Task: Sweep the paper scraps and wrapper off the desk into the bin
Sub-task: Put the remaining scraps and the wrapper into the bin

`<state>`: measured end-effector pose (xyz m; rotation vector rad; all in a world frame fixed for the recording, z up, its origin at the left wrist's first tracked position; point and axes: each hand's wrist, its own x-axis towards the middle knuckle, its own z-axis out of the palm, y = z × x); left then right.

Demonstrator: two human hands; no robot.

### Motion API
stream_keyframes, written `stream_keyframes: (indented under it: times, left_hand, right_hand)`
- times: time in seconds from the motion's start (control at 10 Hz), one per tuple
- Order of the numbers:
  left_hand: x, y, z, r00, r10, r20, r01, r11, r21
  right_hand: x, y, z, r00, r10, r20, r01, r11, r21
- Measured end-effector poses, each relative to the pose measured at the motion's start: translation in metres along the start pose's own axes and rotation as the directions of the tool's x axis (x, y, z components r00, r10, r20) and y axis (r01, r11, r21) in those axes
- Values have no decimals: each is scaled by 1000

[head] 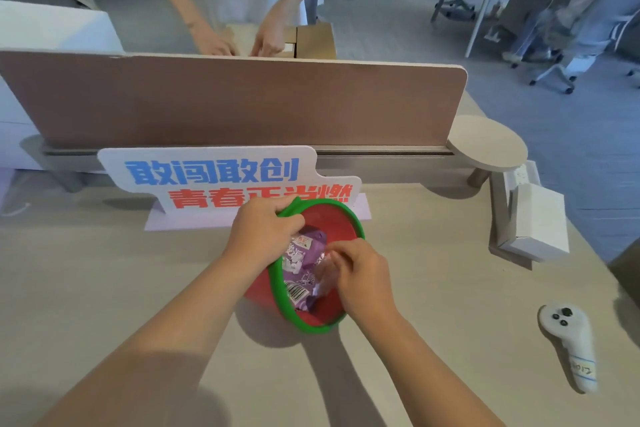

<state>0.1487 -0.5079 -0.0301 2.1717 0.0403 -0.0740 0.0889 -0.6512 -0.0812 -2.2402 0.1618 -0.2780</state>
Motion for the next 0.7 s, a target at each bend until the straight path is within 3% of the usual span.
stream_keyframes:
  times: [0.1, 0.2, 0.4, 0.5, 0.6, 0.7]
  left_hand:
    - [-6, -14, -13, 997, -64, -45, 58, 992, -113]
    - [-21, -42, -29, 980, -183, -75, 156, 948, -277]
    - [-72, -105, -70, 935, -352, -37, 296, 835, -464]
    - [-99, -127, -85, 921, -389, -38, 323, 812, -486]
    - [-112, -129, -94, 942, -334, 25, 309, 837, -451]
    - [-112, -123, -111, 925, -361, 121, 381, 882, -278]
  right_hand:
    - [-6, 9, 4, 988, -1, -153, -19, 991, -133]
    - [-29, 5, 10, 979, 200, 37, -202, 978, 46]
    - [-66, -35, 24, 969, 203, 141, -222, 966, 134]
    - [-84, -55, 34, 978, 157, 133, -172, 979, 107]
    - [-93, -62, 41, 973, 203, 111, -215, 971, 107]
    - [-96, -67, 37, 946, 268, 184, -285, 956, 73]
